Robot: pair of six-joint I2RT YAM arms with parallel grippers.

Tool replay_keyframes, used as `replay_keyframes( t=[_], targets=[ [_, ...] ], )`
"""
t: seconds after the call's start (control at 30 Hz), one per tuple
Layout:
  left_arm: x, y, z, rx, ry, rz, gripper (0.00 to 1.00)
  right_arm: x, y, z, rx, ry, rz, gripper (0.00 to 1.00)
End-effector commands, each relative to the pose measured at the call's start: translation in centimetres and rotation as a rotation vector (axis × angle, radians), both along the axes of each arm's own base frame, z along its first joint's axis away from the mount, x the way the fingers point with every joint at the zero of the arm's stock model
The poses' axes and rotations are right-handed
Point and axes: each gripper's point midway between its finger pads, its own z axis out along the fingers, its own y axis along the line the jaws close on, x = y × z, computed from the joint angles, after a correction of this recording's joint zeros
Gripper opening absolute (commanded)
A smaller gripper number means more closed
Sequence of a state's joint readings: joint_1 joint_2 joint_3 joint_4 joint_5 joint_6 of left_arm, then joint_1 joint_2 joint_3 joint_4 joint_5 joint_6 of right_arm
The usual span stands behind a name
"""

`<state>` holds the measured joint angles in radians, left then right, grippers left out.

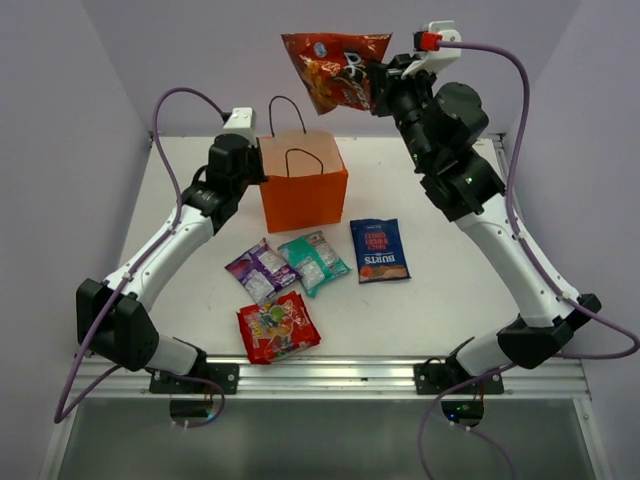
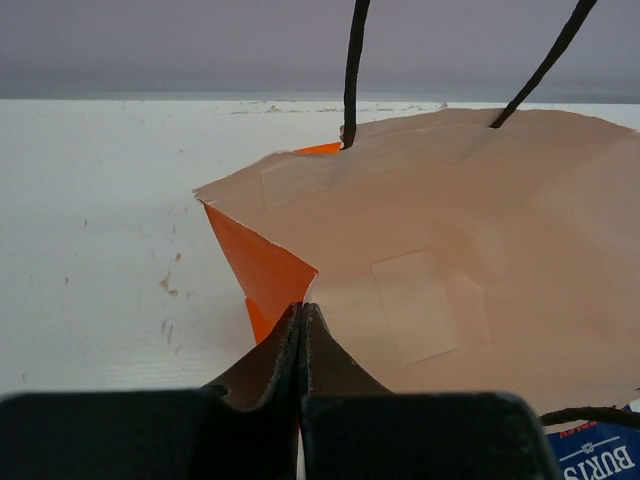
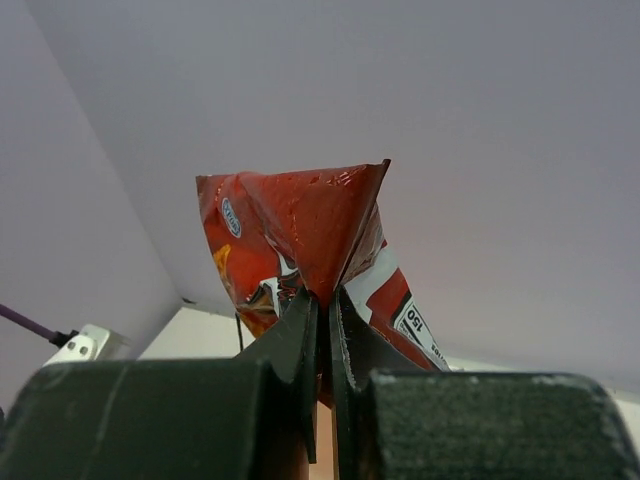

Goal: Place the snacks into the paper bag

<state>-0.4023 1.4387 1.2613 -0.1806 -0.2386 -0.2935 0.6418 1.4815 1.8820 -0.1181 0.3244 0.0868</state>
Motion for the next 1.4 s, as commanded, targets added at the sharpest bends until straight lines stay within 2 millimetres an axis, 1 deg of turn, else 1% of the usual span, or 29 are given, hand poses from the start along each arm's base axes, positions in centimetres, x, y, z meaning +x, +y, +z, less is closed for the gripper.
replay_keyframes(
  t=[0.0,0.03,0.07,0.13,0.17,0.27,0.37,0.5,0.53,0.6,0.63,0.67,0.73,0.77,0.8,0.83,0.87,0.9,0.93,0.97,1.0,1.03,1.07,1.1,1.13,1.23,1.27,1.33,1.37],
  targets=[
    [-0.6,-0.1,0.6,0.011,-0.018,-0.025,0.00,-0.1,1.7,-0.7,0.025,-0.010,0.070,0.00],
    [-0.6,-0.1,0.7,0.012,-0.020,-0.025,0.00,0.0,2.1,-1.4,0.021,0.002,0.084,0.00],
    [-0.6,-0.1,0.6,0.015,-0.020,-0.026,0.00,0.5,2.6,-2.8,0.008,0.024,0.091,0.00],
    [-0.7,0.0,0.8,0.021,-0.024,-0.029,0.00,1.0,3.5,-4.4,-0.004,0.048,0.112,0.00],
    [-0.7,0.0,0.8,0.022,-0.026,-0.029,0.00,1.3,3.9,-5.5,-0.015,0.069,0.120,0.00],
    [-0.8,0.1,1.1,0.025,-0.033,-0.026,0.00,2.1,4.7,-8.0,-0.046,0.120,0.129,0.00],
    [-0.8,0.2,1.3,0.028,-0.039,-0.026,0.00,2.3,5.1,-9.9,-0.074,0.162,0.134,0.00],
    [-0.7,0.4,1.2,0.041,-0.042,-0.019,0.00,2.2,5.1,-10.9,-0.136,0.189,0.136,0.00],
    [-0.6,0.4,1.2,0.047,-0.043,-0.021,0.00,2.1,5.1,-11.4,-0.159,0.209,0.139,0.00],
    [-0.6,0.4,1.0,0.052,-0.039,-0.020,0.00,2.1,5.5,-11.4,-0.186,0.213,0.156,0.00],
    [-0.6,0.4,1.0,0.056,-0.038,-0.019,0.00,2.0,5.6,-12.0,-0.208,0.233,0.163,0.00],
    [-0.5,0.5,1.0,0.057,-0.042,-0.015,0.00,2.0,5.8,-11.5,-0.212,0.227,0.170,0.00],
    [-0.3,0.6,1.0,0.060,-0.045,-0.013,0.00,2.2,6.6,-13.0,-0.251,0.263,0.199,0.00],
    [-0.3,0.5,0.9,0.061,-0.042,-0.013,0.00,2.2,6.8,-12.3,-0.250,0.254,0.208,0.00],
    [-0.3,0.4,0.7,0.061,-0.041,-0.018,0.00,2.7,7.6,-13.5,-0.270,0.281,0.222,0.01],
    [-0.2,0.4,0.5,0.062,-0.036,-0.019,0.00,2.7,8.1,-14.2,-0.288,0.302,0.243,0.01],
    [-0.1,0.2,0.5,0.059,-0.037,-0.026,0.00,2.7,8.5,-13.4,-0.284,0.292,0.253,0.02],
    [-0.1,0.1,0.6,0.057,-0.039,-0.029,0.00,2.9,9.0,-13.8,-0.290,0.300,0.263,0.04],
    [-0.1,0.1,0.6,0.055,-0.040,-0.032,0.00,3.3,9.8,-15.2,-0.315,0.326,0.276,0.05],
    [-0.1,0.0,0.7,0.051,-0.043,-0.036,0.00,3.3,10.7,-14.8,-0.314,0.317,0.297,0.06],
    [0.0,0.0,0.6,0.055,-0.042,-0.037,0.00,3.4,11.3,-15.3,-0.333,0.322,0.306,0.06],
    [0.0,0.0,0.6,0.059,-0.042,-0.038,0.00,3.9,12.1,-17.3,-0.370,0.361,0.308,0.06],
    [0.0,0.0,0.9,0.059,-0.048,-0.037,0.00,3.7,12.8,-16.5,-0.375,0.344,0.306,0.06],
    [0.0,0.0,1.0,0.060,-0.050,-0.036,0.00,3.8,13.1,-16.9,-0.392,0.351,0.299,0.06],
    [0.0,0.1,1.0,0.066,-0.048,-0.035,0.00,3.8,14.1,-17.7,-0.446,0.350,0.302,0.07],
    [0.0,0.3,1.4,0.072,-0.054,-0.032,0.00,3.8,14.1,-18.2,-0.523,0.344,0.246,0.07],
    [-0.1,0.3,1.4,0.072,-0.054,-0.031,0.00,3.4,14.4,-18.1,-0.537,0.335,0.239,0.07],
    [-0.1,0.3,1.6,0.070,-0.058,-0.031,0.00,3.4,13.9,-17.8,-0.561,0.324,0.210,0.07],
    [-0.2,0.3,1.7,0.070,-0.059,-0.031,0.00,3.2,13.5,-17.2,-0.562,0.315,0.201,0.08]
  ],
)
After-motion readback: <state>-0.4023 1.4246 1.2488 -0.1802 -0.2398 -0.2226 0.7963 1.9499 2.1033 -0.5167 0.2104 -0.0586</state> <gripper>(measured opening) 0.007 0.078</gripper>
